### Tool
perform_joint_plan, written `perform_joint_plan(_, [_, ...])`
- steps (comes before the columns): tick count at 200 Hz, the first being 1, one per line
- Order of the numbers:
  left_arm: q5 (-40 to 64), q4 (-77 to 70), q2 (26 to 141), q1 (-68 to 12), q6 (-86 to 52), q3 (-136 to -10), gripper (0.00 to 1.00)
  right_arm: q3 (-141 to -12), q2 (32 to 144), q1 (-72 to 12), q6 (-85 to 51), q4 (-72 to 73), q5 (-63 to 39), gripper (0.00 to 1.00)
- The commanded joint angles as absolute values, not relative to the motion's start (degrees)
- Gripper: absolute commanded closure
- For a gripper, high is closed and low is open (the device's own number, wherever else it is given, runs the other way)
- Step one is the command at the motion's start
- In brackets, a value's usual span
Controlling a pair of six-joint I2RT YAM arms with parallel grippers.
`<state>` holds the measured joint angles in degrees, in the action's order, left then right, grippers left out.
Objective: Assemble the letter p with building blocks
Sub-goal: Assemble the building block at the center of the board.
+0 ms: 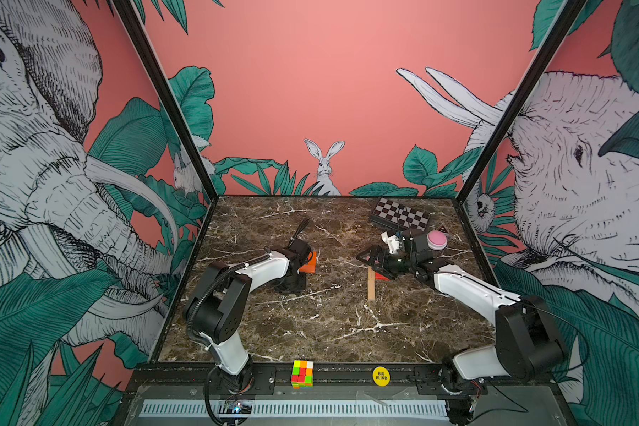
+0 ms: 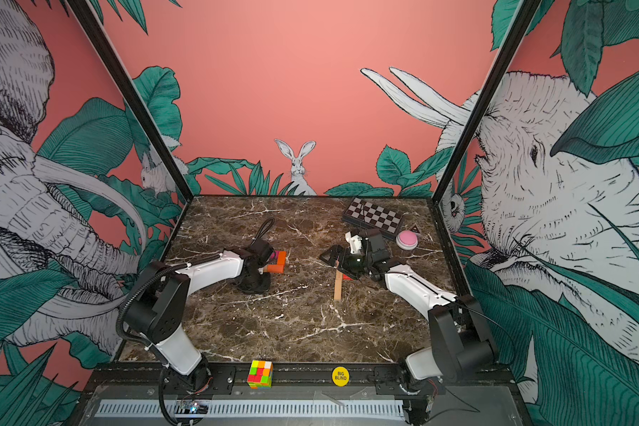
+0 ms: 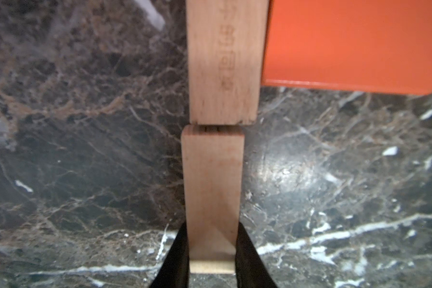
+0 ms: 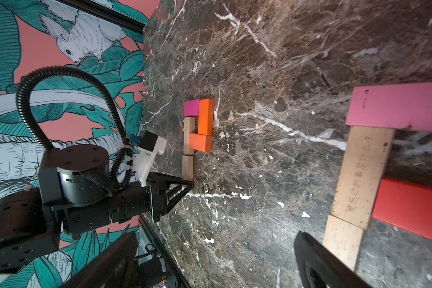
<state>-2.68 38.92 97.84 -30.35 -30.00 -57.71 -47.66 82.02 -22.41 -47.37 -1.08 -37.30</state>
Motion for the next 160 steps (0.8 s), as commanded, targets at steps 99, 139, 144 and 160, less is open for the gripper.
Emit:
perform_joint_plan(99, [-2.74,40.17,99.55,-30.58,-29.56,-59.23,0.74,-48.4,82.88,-22.84,-47.46,0.75,-38.23,0.01])
perform_joint_plan(139, [-2.9,40.51,99.81,-30.63,-29.35,-59.52,0.74,-48.25,83.24,-22.85,-47.46,0.88,-38.33,0.01])
perform_joint_plan(144, [-2.84,40.57,99.91,-30.67,-29.36,-59.63,0.74,-48.24,83.3,-22.85,-47.5,0.97,-38.32,0.01])
perform_joint_plan(160, [-2.84,40.45,99.82,-30.67,-29.67,-59.46,0.73,-48.21,83.34,-22.92,-47.68,1.05,-38.41,0.02])
